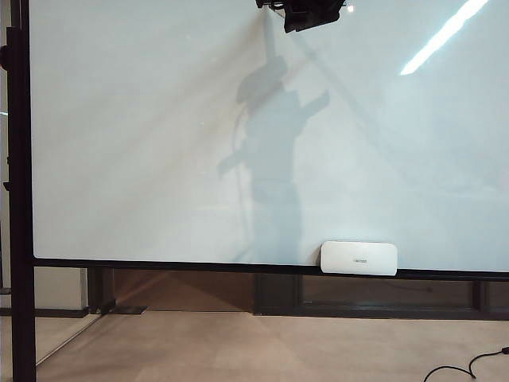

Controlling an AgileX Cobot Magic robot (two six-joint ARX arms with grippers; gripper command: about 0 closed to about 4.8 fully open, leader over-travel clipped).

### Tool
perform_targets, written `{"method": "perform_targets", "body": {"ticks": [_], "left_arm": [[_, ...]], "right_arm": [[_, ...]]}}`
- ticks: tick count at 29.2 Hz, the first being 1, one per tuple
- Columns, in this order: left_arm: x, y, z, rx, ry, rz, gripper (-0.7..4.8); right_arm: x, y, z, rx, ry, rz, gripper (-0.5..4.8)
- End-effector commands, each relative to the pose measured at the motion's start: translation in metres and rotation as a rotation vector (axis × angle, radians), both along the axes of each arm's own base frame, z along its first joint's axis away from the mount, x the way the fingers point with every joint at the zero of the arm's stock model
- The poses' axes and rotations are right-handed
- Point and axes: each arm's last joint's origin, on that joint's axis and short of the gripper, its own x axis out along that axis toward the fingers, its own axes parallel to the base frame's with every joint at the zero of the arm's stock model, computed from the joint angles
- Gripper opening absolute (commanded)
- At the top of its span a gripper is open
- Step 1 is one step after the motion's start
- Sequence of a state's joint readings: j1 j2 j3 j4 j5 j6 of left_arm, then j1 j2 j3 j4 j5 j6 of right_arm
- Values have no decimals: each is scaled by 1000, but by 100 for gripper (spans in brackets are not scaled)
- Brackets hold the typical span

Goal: Reach to the right to find the marker pen, pick it up, and write the number 20 on the whiteboard.

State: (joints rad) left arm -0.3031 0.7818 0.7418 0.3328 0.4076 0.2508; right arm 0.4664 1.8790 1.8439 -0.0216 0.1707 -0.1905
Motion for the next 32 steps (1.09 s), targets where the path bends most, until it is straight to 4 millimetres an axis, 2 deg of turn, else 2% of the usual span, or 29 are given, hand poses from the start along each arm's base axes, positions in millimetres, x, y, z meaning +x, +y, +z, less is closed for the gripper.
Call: {"method": "perform_targets", "body": {"ticks": [1, 5, 11, 20, 32], "left_arm": [[-2, 0, 4, -4, -23, 4, -5], [-2, 0, 4, -4, -23, 4, -5], [-2, 0, 4, -4, -24, 4, -5], [-2, 0, 4, -2, -25, 5, -5], [-2, 1, 4, -4, -25, 4, -5]], "right_arm": [[-1, -2, 7, 22, -33, -42, -2], [-1, -3, 7, 21, -34, -81, -2], [-2, 0, 7, 24, -32, 16, -2], [-2, -1, 5, 14, -11, 8, -2], [0, -1, -15, -57, 141, -16, -2]]}}
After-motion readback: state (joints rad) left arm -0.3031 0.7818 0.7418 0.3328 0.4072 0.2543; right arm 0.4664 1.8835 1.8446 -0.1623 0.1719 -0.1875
